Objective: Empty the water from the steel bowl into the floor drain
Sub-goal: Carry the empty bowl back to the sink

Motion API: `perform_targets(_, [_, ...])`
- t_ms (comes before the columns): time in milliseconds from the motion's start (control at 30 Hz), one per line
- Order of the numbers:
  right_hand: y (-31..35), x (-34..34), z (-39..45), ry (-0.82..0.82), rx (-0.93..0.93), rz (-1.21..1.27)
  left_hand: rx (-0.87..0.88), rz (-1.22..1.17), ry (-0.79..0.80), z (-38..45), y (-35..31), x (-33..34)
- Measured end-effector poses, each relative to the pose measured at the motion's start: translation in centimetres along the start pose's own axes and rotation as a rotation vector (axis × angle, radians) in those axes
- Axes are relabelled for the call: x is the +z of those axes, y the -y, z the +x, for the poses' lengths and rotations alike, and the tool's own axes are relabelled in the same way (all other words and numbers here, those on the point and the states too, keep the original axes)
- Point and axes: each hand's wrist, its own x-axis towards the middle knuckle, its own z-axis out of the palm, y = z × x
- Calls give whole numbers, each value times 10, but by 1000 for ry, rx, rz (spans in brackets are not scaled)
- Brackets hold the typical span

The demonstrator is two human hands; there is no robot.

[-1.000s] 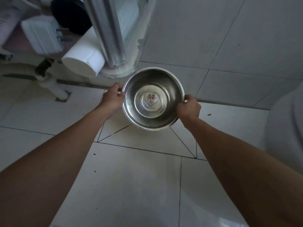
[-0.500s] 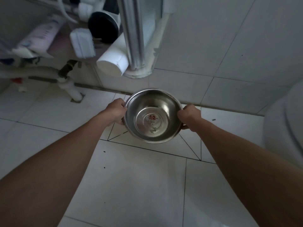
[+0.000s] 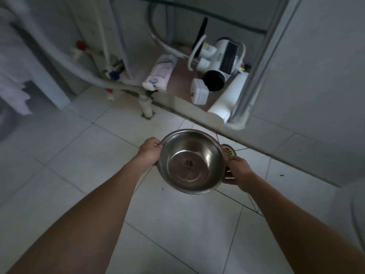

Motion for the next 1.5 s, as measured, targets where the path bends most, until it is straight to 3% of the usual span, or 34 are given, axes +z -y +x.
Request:
perform_targets(433, [149, 118, -231, 282, -50, -188, -226, -231, -325, -205, -33, -263])
perform_targets(633, [243, 137, -366, 338, -98, -167, -250, -300, -486, -316, -110, -383])
perform_targets(933, [398, 96, -544, 425, -254, -162, -202, -425, -546, -453, -257, -504])
perform_targets(1233, [526, 74, -621, 332, -447, 7, 57, -488, -516, -480, -377, -589])
perform_targets(1500, [559, 101, -618, 274, -501, 63, 103, -580, -446, -451, -398, -628])
